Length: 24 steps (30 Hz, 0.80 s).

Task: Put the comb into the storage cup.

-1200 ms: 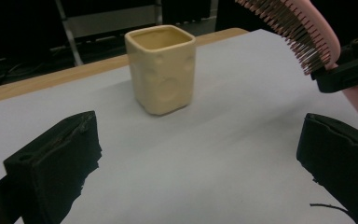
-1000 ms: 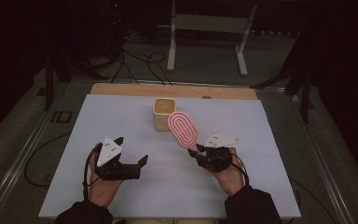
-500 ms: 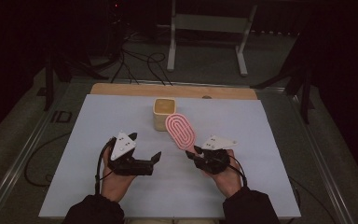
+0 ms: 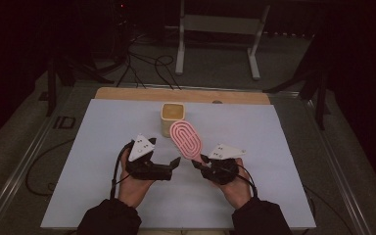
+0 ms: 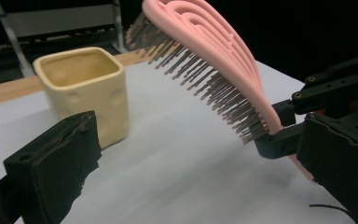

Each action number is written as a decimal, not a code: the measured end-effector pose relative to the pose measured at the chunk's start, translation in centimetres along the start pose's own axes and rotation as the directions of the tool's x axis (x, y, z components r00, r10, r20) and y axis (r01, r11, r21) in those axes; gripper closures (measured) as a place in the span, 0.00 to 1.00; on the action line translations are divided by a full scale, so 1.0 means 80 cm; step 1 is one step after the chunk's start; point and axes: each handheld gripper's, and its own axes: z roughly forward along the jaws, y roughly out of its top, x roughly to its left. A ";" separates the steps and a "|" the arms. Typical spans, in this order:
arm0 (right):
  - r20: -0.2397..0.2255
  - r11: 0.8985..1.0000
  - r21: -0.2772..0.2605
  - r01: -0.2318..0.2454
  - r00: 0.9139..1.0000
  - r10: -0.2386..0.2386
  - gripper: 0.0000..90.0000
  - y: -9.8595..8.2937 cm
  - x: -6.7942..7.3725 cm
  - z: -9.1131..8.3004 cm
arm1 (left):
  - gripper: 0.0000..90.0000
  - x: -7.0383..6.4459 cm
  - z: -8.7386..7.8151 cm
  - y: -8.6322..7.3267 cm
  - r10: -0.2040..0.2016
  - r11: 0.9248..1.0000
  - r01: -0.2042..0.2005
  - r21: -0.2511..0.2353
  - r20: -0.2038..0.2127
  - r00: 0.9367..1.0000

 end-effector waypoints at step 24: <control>-0.021 1.000 -0.009 0.016 1.000 -0.016 0.78 0.002 0.009 0.001 | 0.14 -0.013 0.041 0.012 -0.082 0.996 0.081 0.045 0.017 0.997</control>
